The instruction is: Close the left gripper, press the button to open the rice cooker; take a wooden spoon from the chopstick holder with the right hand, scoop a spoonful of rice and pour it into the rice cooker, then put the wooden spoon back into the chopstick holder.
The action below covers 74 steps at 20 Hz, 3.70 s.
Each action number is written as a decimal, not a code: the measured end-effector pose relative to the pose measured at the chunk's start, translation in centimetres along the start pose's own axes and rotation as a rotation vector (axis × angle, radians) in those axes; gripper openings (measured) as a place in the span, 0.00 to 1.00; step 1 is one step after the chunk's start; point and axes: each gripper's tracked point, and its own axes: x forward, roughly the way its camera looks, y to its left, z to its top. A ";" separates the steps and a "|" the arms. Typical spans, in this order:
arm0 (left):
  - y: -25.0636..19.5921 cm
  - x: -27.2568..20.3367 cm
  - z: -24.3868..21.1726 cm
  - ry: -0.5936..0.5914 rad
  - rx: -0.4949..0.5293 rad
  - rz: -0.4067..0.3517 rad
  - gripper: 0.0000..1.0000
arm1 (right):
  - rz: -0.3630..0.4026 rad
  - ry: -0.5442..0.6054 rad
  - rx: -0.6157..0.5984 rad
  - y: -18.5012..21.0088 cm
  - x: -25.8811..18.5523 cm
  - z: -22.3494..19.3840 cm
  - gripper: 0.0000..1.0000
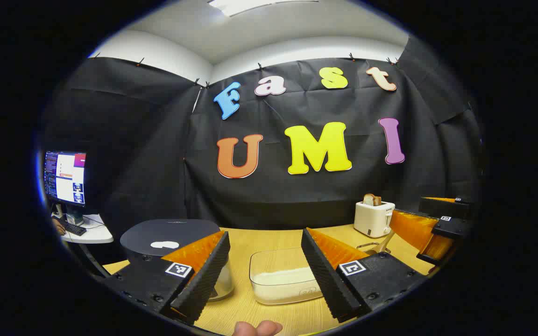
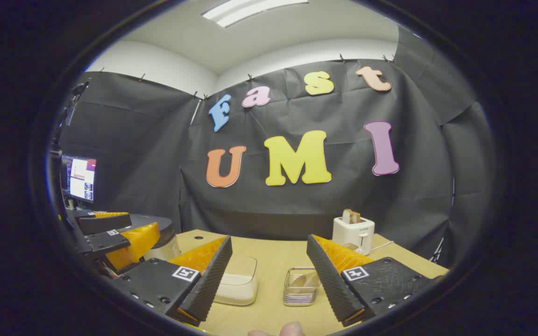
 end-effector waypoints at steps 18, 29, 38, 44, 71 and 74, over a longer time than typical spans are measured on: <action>1.2 0.6 -1.3 0.052 -0.015 0.029 0.98 | 0.015 0.024 0.007 1.2 1.2 -0.8 0.95; 1.2 0.4 -1.9 0.080 -0.030 0.107 0.98 | 0.035 0.041 0.039 0.0 2.2 -2.5 0.93; 5.1 -0.7 -2.4 0.140 -0.012 0.234 0.98 | 0.067 0.080 0.089 -2.6 2.2 -4.0 0.95; 9.5 -1.6 -0.7 0.234 -0.022 0.285 0.98 | 0.126 0.118 0.081 -2.5 2.5 -4.9 0.95; 15.7 2.9 -6.4 0.771 -0.220 0.303 0.03 | 0.099 0.015 0.070 -6.0 3.4 -2.9 0.95; 15.7 2.7 -6.9 0.798 -0.237 0.307 0.03 | 0.111 0.013 0.091 -5.7 3.5 -3.3 0.95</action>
